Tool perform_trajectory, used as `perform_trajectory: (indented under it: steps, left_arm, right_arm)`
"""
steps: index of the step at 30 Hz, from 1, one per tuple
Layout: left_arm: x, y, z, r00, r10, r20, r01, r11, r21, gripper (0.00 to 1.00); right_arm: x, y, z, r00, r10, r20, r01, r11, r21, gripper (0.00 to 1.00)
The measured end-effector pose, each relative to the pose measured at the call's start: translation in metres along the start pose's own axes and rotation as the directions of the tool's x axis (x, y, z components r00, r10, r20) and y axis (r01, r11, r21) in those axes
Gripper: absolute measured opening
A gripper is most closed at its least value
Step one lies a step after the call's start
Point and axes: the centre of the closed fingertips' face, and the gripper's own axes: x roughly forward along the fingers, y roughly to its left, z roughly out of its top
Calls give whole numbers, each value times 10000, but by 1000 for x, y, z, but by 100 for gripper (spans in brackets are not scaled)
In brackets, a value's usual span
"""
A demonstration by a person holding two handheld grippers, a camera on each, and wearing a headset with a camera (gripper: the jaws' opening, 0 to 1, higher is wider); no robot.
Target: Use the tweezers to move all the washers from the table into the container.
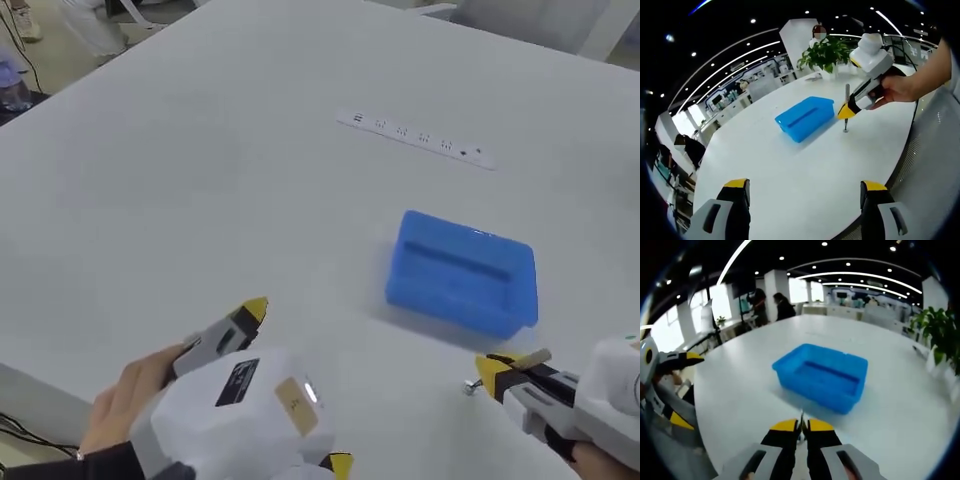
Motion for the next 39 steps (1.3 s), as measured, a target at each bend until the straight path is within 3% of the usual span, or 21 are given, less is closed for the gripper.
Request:
perform_trajectory:
  steps: [22, 27, 33, 39]
  left_arm:
    - [-1, 1, 3, 9999, 84, 145, -84, 10000, -4, 93]
    - [-1, 0, 3, 9999, 36, 159, -37, 10000, 18, 93]
    - [-2, 0, 5, 9997, -9, 258, 9, 10000, 16, 92]
    - [-4, 1, 9, 9990, 29, 441, -28, 10000, -16, 91]
  right_arm:
    - [1, 1, 1, 9996, 18, -296, -22, 9999, -124, 2]
    - [2, -1, 5, 9992, 153, -378, -143, 9995, 266, 2]
    - [-7, 3, 30, 9994, 351, 51, -352, 9991, 228, 2]
    - [-17, 0, 65, 9966, 331, 751, -328, 9994, -51, 2]
